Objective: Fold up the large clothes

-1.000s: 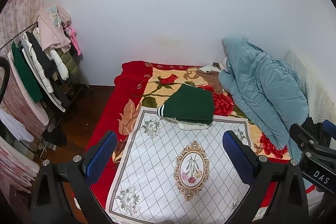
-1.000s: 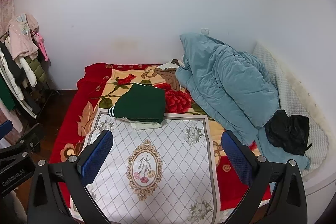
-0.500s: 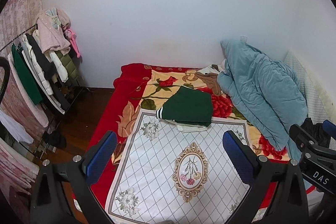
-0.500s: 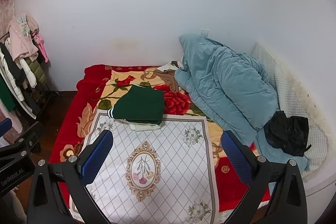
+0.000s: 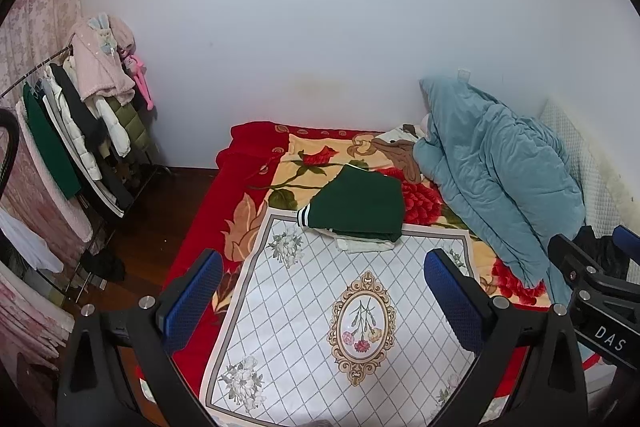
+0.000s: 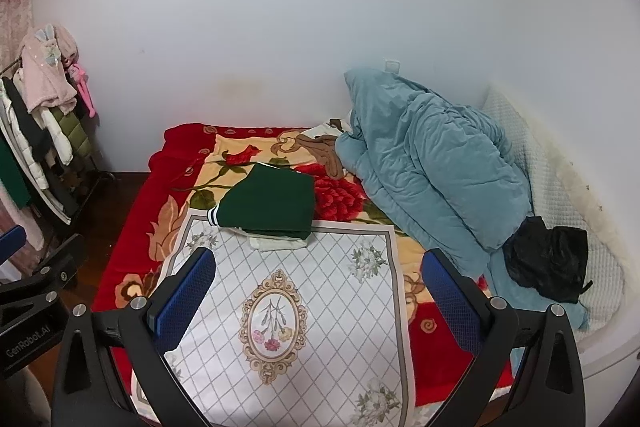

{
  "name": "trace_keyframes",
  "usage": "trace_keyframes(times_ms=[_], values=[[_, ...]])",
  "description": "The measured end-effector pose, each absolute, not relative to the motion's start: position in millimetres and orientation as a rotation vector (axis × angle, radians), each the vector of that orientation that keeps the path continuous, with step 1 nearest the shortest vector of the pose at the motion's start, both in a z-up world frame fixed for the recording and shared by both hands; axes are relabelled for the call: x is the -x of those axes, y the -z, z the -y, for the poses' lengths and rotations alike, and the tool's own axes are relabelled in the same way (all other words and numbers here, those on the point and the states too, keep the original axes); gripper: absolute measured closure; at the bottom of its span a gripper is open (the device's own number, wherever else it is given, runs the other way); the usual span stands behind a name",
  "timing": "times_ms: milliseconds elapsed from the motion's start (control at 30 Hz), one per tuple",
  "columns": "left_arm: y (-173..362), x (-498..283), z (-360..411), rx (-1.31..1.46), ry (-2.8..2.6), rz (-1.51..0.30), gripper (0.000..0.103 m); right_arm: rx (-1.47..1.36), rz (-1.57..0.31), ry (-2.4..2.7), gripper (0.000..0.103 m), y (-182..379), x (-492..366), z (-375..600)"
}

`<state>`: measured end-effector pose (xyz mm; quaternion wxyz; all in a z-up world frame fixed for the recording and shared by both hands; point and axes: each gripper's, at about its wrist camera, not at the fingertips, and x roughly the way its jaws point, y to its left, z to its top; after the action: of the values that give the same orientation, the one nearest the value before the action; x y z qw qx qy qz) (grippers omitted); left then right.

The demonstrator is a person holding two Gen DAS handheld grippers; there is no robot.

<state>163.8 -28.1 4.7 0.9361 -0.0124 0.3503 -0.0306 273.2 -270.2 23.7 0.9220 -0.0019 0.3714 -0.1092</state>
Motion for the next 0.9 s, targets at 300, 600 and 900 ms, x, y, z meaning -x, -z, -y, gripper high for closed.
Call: trace_keyframes(times_ms=[300, 600, 900], values=[[-11.2, -165.9, 28.8, 0.027, 0.06, -0.704, 0.0, -0.003, -0.76, 0.22, 0.0, -24.1, -271.0, 272.4], [-13.0, -166.9, 31.2, 0.026, 0.057, -0.702, 0.0, -0.004, -0.756, 0.217, 0.0, -25.6, -274.3, 276.4], [-14.9, -167.4, 33.7, 0.02, 0.05, -0.693, 0.0, -0.006, -0.749, 0.217, 0.0, -27.4, -274.0, 278.0]])
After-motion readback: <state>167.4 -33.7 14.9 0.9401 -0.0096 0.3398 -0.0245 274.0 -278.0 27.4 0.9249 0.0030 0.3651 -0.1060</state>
